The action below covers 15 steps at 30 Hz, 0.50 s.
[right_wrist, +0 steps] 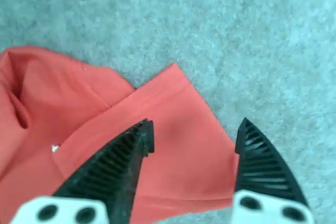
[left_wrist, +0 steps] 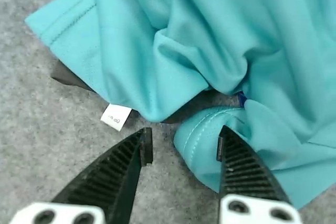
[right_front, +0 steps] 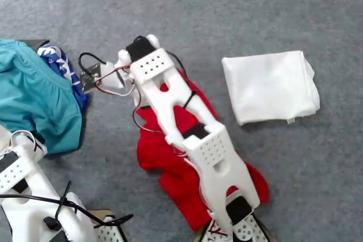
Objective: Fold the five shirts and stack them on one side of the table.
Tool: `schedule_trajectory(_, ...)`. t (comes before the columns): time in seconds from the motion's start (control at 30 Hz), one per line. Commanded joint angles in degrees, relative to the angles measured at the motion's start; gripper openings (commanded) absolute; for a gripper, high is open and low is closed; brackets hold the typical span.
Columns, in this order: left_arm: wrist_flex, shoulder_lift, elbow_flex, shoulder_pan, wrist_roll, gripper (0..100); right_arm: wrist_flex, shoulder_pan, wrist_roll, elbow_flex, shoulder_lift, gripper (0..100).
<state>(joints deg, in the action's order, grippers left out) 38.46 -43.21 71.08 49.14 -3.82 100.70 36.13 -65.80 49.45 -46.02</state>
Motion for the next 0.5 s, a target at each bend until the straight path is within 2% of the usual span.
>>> schedule_trajectory(0.0, -0.4, -1.1, -0.4, -0.2, -0.5, 22, 0.4, 1.8, -3.2, 2.3, 0.3, 25.7)
schedule_trajectory(0.33, -0.3, -1.1, -0.4, -0.1, -0.5, 22, 0.0, 3.5, -9.0, -6.2, 0.4, 25.7)
schedule_trajectory(0.47, -0.3, -1.1, -0.4, -0.2, -0.5, 22, -3.3, 3.5, -9.3, -7.8, 0.2, 25.7)
